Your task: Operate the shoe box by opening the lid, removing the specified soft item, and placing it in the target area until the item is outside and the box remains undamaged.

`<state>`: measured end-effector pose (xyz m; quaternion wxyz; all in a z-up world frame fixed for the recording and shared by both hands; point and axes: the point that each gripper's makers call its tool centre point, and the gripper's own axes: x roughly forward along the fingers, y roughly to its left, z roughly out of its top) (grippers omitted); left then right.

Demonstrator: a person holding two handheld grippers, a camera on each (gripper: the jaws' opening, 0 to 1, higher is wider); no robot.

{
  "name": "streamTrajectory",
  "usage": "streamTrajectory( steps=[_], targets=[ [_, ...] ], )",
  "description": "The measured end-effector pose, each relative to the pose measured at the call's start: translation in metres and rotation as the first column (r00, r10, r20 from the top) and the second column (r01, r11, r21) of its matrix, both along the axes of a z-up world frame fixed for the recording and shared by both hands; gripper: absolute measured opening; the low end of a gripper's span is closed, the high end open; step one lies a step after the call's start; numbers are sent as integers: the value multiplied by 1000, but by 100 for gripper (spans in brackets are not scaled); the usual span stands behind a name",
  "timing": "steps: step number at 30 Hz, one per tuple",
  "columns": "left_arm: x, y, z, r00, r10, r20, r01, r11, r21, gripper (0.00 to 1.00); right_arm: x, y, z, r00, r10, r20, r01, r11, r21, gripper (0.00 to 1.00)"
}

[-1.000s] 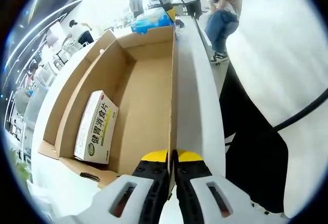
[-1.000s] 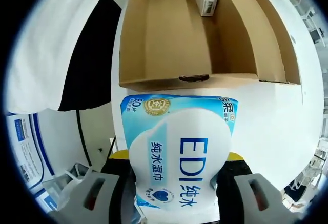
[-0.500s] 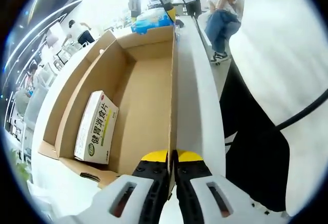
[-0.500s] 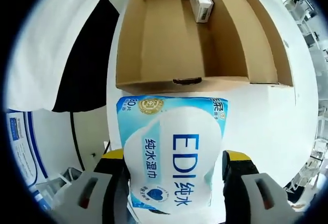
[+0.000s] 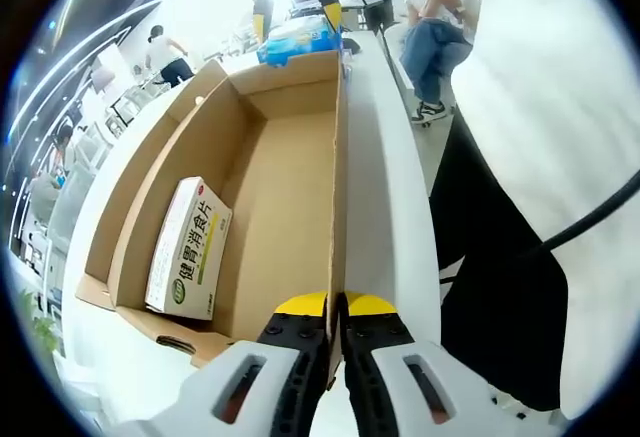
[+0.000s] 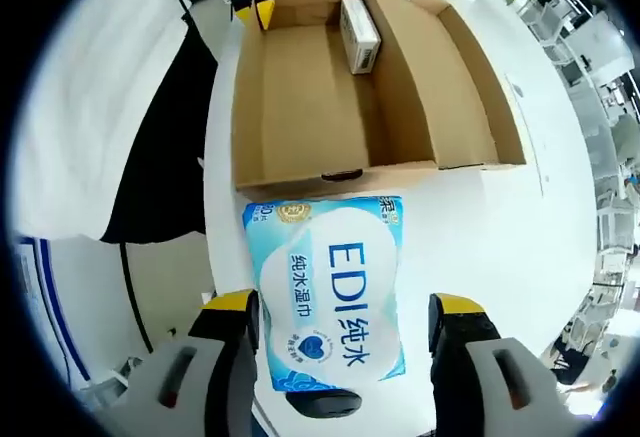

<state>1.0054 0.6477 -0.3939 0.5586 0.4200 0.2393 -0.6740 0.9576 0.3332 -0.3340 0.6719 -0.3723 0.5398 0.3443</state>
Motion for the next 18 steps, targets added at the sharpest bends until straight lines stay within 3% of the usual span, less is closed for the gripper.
streamTrajectory(
  steps=[7,11,16,18],
  targets=[
    [0,0,0,1000,2,0,-2,1000,-2,3,-9,13,6,993,-79,89,73,995,71,67],
    [0,0,0,1000,2,3,-2,1000,-3,3,-13,17,11,982,-140,124,127,986,107,57],
    [0,0,0,1000,8,5,-8,1000,-1,4,-14,24,19,954,-245,175,215,960,177,59],
    [1,0,0,1000,12,10,-12,1000,-5,5,-9,24,23,919,-342,197,290,924,250,58]
  ],
)
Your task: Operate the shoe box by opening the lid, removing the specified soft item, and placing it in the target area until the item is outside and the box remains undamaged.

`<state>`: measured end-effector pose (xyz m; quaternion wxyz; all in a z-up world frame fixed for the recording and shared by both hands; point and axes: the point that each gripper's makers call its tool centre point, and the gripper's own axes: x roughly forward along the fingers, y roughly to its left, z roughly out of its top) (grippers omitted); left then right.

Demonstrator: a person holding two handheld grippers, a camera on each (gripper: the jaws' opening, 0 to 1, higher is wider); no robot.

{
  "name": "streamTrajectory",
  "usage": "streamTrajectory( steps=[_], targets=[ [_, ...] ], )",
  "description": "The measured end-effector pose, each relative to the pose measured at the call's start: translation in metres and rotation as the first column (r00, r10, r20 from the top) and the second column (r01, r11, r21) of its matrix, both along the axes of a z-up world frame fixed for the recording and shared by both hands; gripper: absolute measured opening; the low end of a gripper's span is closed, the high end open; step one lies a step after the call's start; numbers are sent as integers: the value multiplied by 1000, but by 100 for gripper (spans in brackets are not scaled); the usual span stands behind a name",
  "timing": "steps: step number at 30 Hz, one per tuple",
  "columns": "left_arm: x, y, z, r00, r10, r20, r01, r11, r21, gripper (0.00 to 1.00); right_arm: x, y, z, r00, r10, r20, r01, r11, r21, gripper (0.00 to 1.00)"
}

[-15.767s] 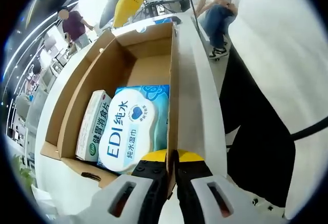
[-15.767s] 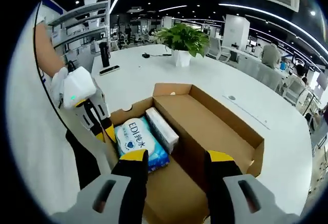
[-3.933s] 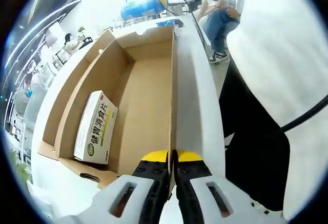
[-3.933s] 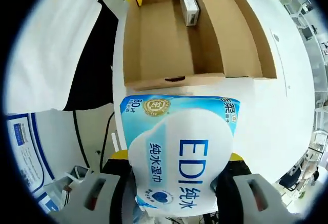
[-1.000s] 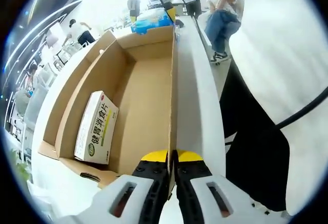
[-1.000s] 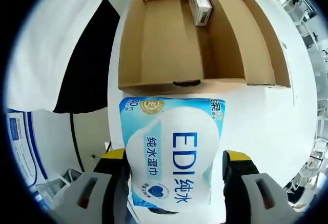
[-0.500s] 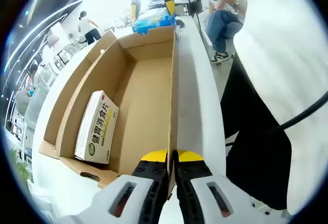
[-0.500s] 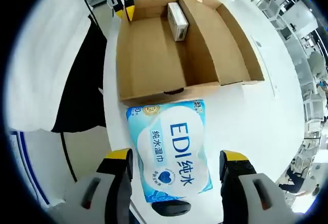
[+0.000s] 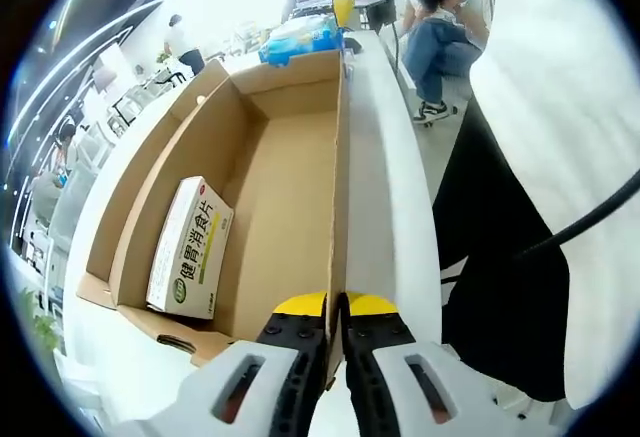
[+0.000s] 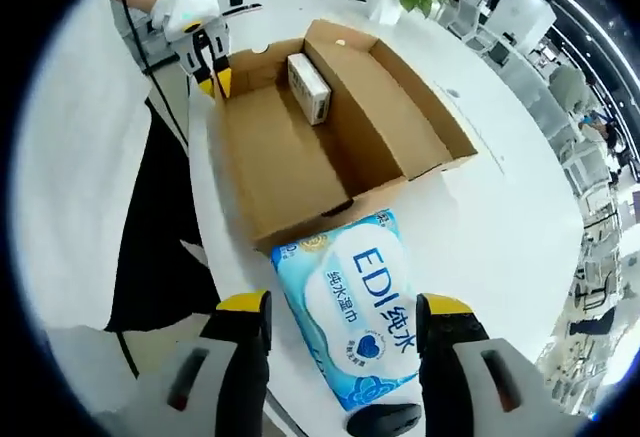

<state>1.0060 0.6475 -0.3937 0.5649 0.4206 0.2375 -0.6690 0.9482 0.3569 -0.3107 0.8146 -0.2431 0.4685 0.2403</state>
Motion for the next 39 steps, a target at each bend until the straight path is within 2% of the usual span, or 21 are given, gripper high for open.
streamTrajectory(
  steps=[4,6,8,9,11,13,16,17,18,19,21,23,25,26,27,28,29,33,35,36,39],
  targets=[
    [0,0,0,1000,2,6,-2,1000,-5,5,6,5,16,989,-120,85,114,991,67,58],
    [1,0,0,1000,-4,4,4,1000,-5,5,9,5,20,973,-195,121,183,977,106,58],
    [0,0,0,1000,-13,1,13,1000,-12,4,15,-6,20,943,-272,191,255,961,108,56],
    [0,0,1,1000,-14,-3,14,1000,-15,4,12,-8,18,927,-323,190,305,945,120,56],
    [0,0,1,1000,-18,-3,18,1000,-15,4,8,-6,15,911,-375,168,350,923,160,56],
    [0,0,1,1000,-21,-2,21,1000,-15,4,10,-6,19,889,-406,214,367,909,199,56],
    [-1,-1,2,1000,-20,-2,19,1000,-15,4,6,-3,18,845,-503,179,437,844,310,62],
    [0,-1,2,1000,-20,-2,20,1000,-15,4,6,0,19,842,-510,176,443,839,317,64],
    [0,-1,2,1000,-17,-3,17,1000,-16,4,6,3,20,827,-533,178,454,820,348,64],
    [0,-1,2,1000,-16,-4,16,1000,-16,4,8,1,23,812,-550,195,461,810,363,63],
    [-1,-1,2,1000,-16,-7,16,1000,-12,4,18,-3,41,760,-562,326,428,811,399,57],
    [0,0,1,1000,-17,-13,17,1000,-8,4,19,-8,41,721,-628,291,478,756,447,61],
    [0,0,1,1000,-17,-16,17,1000,-7,4,24,-12,46,692,-657,299,487,731,479,66],
    [0,0,1,1000,-16,-18,16,1000,-6,4,27,-15,51,661,-693,289,503,695,514,69],
    [-1,0,1,1000,-16,-18,16,1000,-3,4,28,-14,54,643,-729,237,519,641,565,71],
    [-1,-1,1,1000,-11,-17,11,1000,2,4,30,-13,56,642,-733,224,511,627,588,74],
    [-1,-1,1,1000,-11,-16,11,1000,8,4,32,-17,57,629,-745,220,512,611,604,78],
    [-1,0,1,1000,-19,-14,20,1000,14,4,34,-22,56,608,-758,237,520,606,602,80],
    [-1,0,1,1000,-21,-15,21,1000,13,4,36,-19,54,609,-760,227,525,601,603,79],
    [-1,0,1,1000,-23,-16,23,1000,13,4,37,-16,53,618,-753,225,521,607,600,77],
    [-1,0,1,999,-28,-15,28,1000,9,3,41,-6,56,649,-720,248,506,651,566,71]
  ],
)
